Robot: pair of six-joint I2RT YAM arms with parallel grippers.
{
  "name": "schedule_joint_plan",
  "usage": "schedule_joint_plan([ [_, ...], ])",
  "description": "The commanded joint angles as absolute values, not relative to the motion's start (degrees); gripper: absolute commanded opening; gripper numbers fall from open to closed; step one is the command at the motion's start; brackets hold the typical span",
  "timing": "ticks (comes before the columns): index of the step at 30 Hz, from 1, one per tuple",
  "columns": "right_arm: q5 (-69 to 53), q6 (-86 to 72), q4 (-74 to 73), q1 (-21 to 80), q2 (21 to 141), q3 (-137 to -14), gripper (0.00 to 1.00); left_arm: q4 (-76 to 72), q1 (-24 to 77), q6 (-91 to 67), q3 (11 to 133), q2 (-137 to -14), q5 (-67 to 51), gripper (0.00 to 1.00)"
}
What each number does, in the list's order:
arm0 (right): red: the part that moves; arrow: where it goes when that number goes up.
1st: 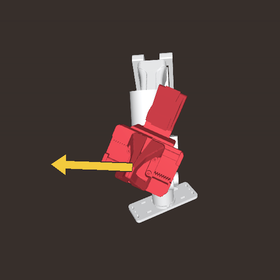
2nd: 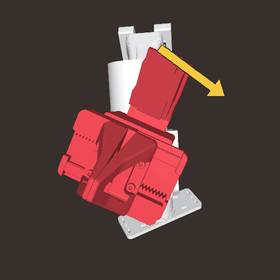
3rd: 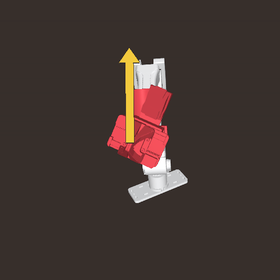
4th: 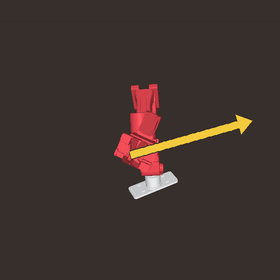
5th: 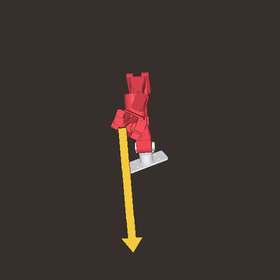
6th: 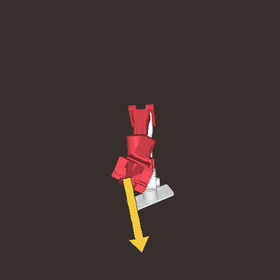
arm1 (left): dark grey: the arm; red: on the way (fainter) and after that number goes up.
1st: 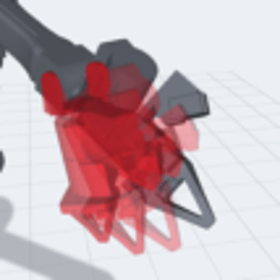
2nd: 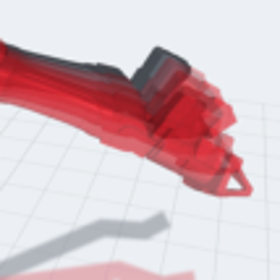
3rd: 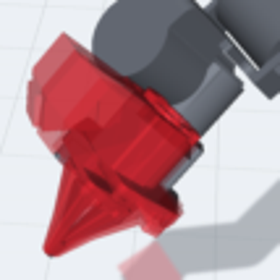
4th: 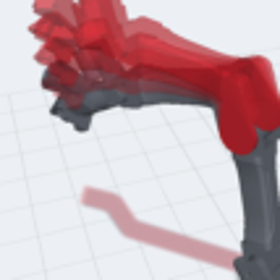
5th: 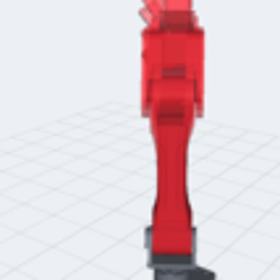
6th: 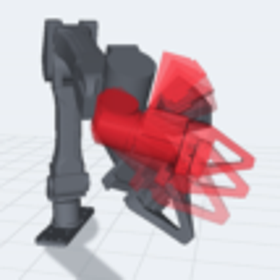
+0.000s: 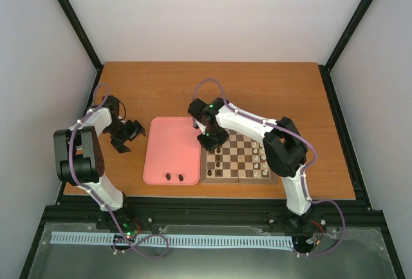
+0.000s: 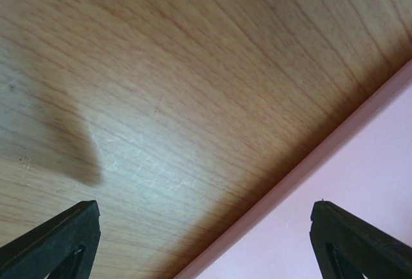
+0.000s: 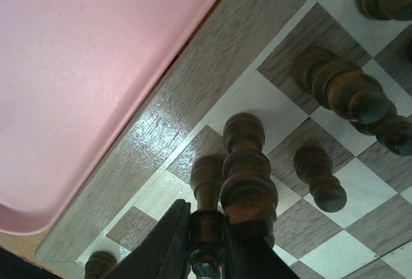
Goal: Set up the chess pieces on the board
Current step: Place the chess piece on the chessboard.
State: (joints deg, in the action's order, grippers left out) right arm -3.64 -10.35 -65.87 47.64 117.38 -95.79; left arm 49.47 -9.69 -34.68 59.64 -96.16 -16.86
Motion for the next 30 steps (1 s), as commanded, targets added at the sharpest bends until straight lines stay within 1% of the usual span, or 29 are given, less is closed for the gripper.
schedule_joint_plan([
  [1,-3.71,-10.32,-64.99,47.35,117.16,-95.11,0.13,49.30,-9.80,-33.66,61.60,-96.60,-17.26,1.00],
  [10,-4.49,-10.37,-64.11,47.36,116.65,-95.12,0.15,49.14,-9.81,-33.66,61.39,-96.57,-17.28,1.00],
  [14,-4.63,-10.18,-64.29,47.32,116.54,-94.95,0.19,49.13,-9.76,-33.66,61.38,-96.42,-17.29,1.00],
  [19,-4.82,-9.95,-64.43,47.36,116.04,-94.33,0.21,49.20,-9.81,-33.66,61.44,-96.61,-17.37,1.00],
  [28,-5.17,-9.89,-64.04,47.37,113.09,-94.51,0.28,49.13,-9.79,-33.73,61.76,-96.87,-17.41,1.00],
  [30,-5.14,-9.76,-64.11,47.35,112.91,-94.78,0.32,49.22,-9.79,-33.67,61.81,-96.84,-17.42,1.00],
])
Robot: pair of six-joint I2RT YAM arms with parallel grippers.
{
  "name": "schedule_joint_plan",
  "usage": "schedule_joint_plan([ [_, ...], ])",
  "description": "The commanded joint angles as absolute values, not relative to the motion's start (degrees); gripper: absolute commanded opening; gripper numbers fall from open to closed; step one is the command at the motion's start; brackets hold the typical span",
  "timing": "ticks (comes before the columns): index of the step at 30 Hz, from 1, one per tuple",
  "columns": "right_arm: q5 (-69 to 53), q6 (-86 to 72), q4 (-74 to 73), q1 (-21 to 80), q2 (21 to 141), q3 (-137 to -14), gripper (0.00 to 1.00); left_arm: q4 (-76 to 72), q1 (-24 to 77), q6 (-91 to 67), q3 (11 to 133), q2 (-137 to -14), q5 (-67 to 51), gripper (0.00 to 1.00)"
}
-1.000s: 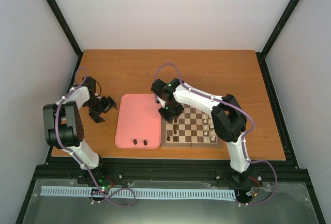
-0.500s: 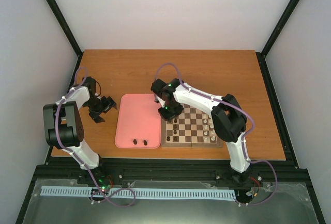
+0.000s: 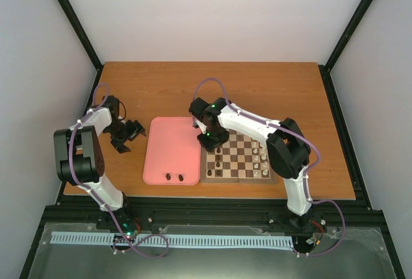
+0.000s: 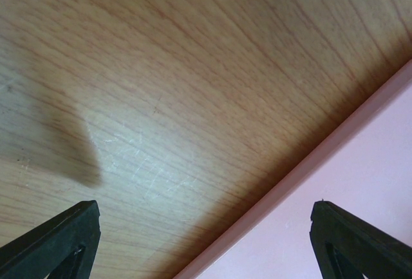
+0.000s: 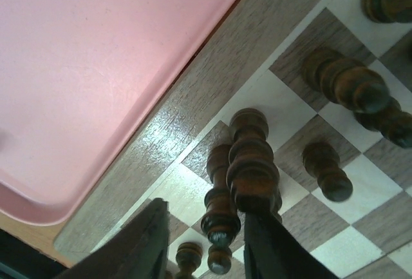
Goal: Set up the chess pieces on the board
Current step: Place the chess piece on the chessboard.
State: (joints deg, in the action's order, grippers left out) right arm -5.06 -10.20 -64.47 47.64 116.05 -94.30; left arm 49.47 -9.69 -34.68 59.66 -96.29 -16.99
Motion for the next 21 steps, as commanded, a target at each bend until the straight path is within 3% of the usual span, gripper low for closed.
schedule_joint_plan([
  [1,-5.10,-9.77,-64.13,47.39,112.84,-94.95,0.35,49.22,-9.78,-33.66,61.79,-96.85,-17.41,1.00],
  [13,-1.83,-10.26,-66.96,47.30,110.50,-100.33,0.45,49.31,-9.82,-33.75,61.86,-96.44,-17.40,1.00],
  [21,-5.01,-8.30,-71.23,49.31,113.28,-110.25,0.46,49.31,-9.76,-33.75,61.71,-95.81,-17.49,1.00],
])
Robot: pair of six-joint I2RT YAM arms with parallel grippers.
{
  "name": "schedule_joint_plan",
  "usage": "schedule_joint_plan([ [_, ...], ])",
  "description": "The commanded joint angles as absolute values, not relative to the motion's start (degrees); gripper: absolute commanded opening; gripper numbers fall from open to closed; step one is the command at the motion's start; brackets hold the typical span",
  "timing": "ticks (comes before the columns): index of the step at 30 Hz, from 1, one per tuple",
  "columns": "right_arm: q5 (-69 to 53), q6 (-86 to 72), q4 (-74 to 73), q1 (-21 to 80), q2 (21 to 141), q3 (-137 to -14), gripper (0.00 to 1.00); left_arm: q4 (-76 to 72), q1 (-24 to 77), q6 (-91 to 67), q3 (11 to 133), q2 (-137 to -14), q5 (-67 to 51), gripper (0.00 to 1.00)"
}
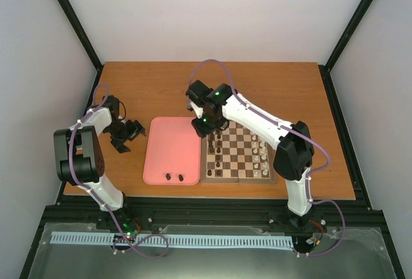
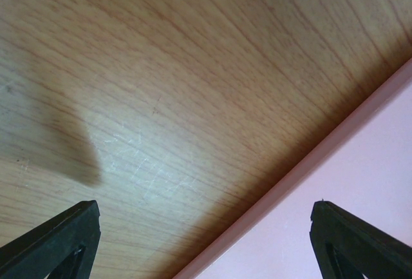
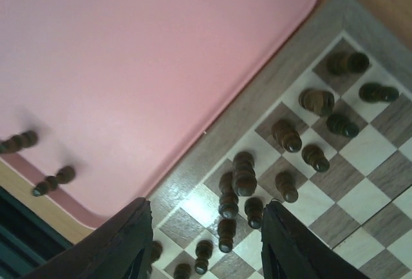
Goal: Set up the chess pieces on the board
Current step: Place the chess piece on the chessboard, then pick up the chess piece from the storage box.
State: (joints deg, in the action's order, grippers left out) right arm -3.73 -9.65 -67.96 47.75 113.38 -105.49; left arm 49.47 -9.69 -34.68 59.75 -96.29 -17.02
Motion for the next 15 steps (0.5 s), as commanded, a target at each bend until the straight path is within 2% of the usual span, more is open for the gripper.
schedule_joint_plan([
  [1,-5.03,-8.19,-71.74,50.38,113.99,-111.47,0.46,49.31,-9.76,-33.79,61.71,-95.76,-17.49,1.00],
  [9,-10.33,-9.62,-70.07,57.81,117.97,-112.43,0.47,49.31,-9.81,-33.95,61.72,-95.56,-17.75,1.00],
  [15,-14.85,-9.63,-66.58,61.68,118.96,-105.41,0.47,49.53,-9.84,-33.87,61.47,-95.12,-17.85,1.00],
])
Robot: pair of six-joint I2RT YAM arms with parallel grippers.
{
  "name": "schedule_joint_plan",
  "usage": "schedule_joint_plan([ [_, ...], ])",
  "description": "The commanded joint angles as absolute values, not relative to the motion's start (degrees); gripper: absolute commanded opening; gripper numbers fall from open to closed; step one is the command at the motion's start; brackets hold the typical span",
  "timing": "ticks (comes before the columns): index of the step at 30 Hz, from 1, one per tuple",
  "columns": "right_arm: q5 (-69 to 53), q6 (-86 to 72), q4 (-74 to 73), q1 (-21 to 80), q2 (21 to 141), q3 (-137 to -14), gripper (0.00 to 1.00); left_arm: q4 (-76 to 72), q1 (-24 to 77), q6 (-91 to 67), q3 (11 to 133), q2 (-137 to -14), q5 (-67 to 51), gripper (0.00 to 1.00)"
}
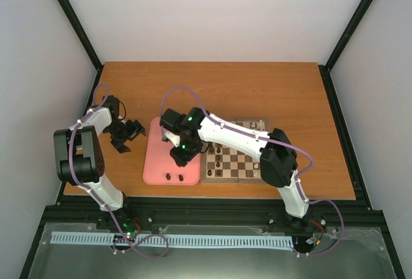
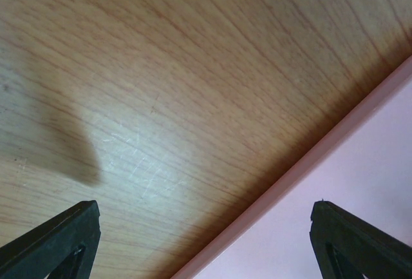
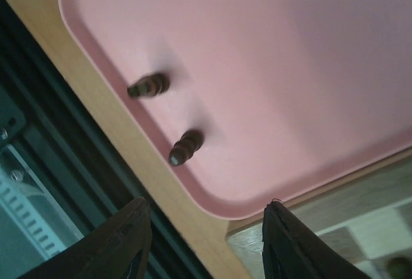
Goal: Set up the chess pieces on the board
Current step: Pick up the chess piece from the storage box.
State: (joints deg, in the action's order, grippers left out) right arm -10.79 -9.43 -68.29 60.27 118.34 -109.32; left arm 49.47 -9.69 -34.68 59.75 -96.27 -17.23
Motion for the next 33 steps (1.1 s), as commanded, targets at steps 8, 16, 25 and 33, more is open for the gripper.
schedule_joint_plan([
  [8,-17.37,-6.42,-66.71,62.57,121.86,-106.60,0.47,49.13,-9.77,-34.01,61.41,-95.15,-18.01,1.00],
  [16,-18.93,-4.58,-67.90,63.02,127.04,-109.79,0.46,49.21,-9.80,-34.02,61.80,-95.57,-17.97,1.00],
  [25,-19.77,-4.84,-68.37,63.20,129.70,-111.20,0.37,48.94,-9.83,-34.02,61.26,-95.87,-18.34,1.00],
  [33,-19.79,-5.01,-69.08,63.19,131.10,-111.93,0.32,48.61,-9.79,-34.01,61.26,-96.43,-18.72,1.00],
])
